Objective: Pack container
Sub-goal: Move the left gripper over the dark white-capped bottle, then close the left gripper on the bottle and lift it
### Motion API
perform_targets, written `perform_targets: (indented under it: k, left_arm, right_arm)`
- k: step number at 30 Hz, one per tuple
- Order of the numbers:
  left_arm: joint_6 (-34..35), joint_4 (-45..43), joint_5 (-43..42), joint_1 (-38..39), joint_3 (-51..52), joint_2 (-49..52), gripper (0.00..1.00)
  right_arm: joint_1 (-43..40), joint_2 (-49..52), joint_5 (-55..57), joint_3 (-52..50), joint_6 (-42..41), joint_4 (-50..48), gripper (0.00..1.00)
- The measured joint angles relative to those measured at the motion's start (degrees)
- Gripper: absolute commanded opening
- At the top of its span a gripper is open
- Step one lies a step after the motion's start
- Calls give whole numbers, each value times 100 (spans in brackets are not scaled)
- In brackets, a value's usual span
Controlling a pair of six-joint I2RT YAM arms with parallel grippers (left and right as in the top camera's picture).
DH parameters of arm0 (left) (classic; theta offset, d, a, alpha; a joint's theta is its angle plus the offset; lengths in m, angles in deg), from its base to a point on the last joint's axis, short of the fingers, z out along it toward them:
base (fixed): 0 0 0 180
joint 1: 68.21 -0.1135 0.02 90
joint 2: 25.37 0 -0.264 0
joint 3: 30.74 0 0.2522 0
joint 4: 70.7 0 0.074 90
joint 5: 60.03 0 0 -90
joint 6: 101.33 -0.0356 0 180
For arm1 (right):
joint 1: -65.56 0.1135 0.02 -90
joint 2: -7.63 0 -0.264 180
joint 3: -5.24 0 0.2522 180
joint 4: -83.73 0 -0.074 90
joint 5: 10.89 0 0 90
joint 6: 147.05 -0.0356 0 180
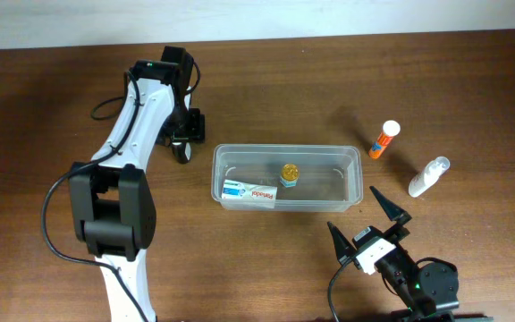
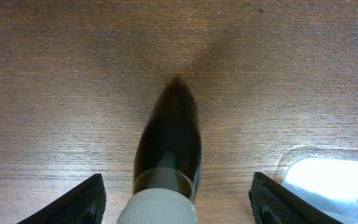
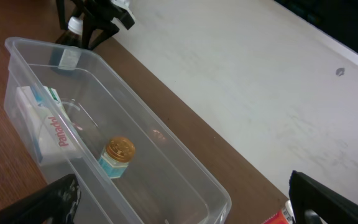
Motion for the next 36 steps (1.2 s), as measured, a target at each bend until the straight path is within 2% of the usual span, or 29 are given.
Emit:
perform_targets:
  k: [11,16,20,25,29,36]
  left_arm:
    - [-35,-24,-59,-37,125,0,73]
    - [-57,-26,-66,-48,142,0,57]
    - [-94,-24,-74,-48,142,0,54]
    - [-92,-24,-79,-48,142,0,42]
    - [-118,-24,-76,-48,142,0,40]
    - [-136,-15,-85,-48,142,0,19]
  right_arm:
    - [0,0,0,0,0,0,98]
    - [0,0,0,0,0,0,98]
    - [0,0,0,0,-2,0,98]
    - [0,0,0,0,0,0,98]
    - [0,0,0,0,0,0,98]
    - [0,0,0,0,0,0,98]
